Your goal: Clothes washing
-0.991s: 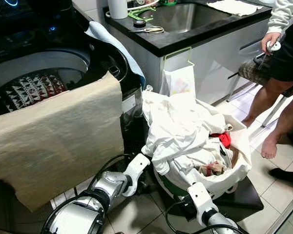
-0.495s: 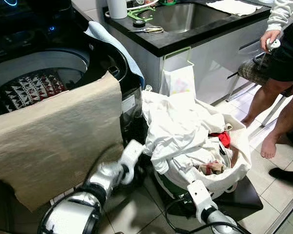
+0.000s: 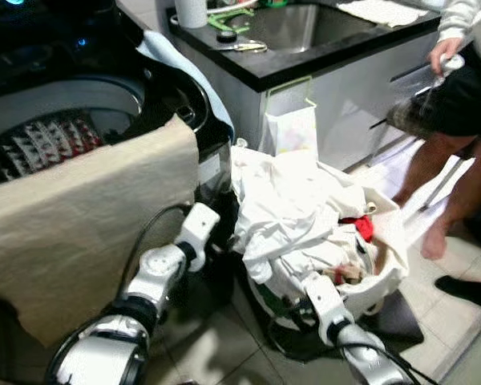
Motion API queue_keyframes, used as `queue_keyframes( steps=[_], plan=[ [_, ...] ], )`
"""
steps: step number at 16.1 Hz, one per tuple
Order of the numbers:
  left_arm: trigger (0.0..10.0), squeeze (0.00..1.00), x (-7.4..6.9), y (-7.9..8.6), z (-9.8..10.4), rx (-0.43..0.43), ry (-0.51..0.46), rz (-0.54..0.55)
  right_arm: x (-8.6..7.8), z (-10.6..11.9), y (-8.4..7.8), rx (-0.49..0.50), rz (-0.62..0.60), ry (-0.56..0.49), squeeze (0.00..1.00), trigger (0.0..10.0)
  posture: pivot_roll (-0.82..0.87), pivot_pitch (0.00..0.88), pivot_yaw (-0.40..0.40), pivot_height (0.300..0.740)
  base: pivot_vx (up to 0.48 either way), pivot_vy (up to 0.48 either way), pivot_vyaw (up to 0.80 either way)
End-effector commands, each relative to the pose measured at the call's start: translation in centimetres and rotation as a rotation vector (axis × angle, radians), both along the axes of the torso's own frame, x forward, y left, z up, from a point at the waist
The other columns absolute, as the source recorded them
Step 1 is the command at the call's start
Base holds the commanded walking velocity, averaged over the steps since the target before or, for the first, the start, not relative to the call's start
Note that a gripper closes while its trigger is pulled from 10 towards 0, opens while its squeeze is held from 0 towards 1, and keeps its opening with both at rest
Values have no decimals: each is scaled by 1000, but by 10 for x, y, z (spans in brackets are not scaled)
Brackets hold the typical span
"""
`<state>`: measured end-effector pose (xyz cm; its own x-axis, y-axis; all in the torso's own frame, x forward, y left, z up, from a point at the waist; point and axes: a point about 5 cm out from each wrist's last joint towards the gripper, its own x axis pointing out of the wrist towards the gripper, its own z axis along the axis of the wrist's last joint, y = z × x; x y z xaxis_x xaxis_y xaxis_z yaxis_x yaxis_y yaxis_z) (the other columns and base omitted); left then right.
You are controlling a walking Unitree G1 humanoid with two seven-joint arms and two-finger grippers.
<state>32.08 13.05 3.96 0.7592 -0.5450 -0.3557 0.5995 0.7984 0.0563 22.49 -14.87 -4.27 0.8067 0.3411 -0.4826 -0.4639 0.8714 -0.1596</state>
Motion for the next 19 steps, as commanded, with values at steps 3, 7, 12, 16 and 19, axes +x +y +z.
queue_keyframes(
  steps=[3,7,12,16,19],
  plan=[
    [10000,0,3,5,3,8,-16,27,5,2,0,13,-19,5,0,10000,8,0,14,740,0,0,-523],
    [10000,0,1,-2,-1,4,-1,29,5,0,-5,0,-45,25,0,10000,-2,0,23,740,0,0,-766],
    [10000,0,9,16,7,6,-29,141,11,5,-9,14,-79,2,0,10000,-7,0,30,740,0,0,-751],
    [10000,0,10,7,7,19,-32,128,12,5,-6,-11,-52,-6,0,10000,-4,0,28,740,0,0,-578],
    [10000,0,10,9,5,25,-10,112,11,5,-8,-13,-54,-3,0,10000,-6,0,23,740,0,0,0]
  ],
)
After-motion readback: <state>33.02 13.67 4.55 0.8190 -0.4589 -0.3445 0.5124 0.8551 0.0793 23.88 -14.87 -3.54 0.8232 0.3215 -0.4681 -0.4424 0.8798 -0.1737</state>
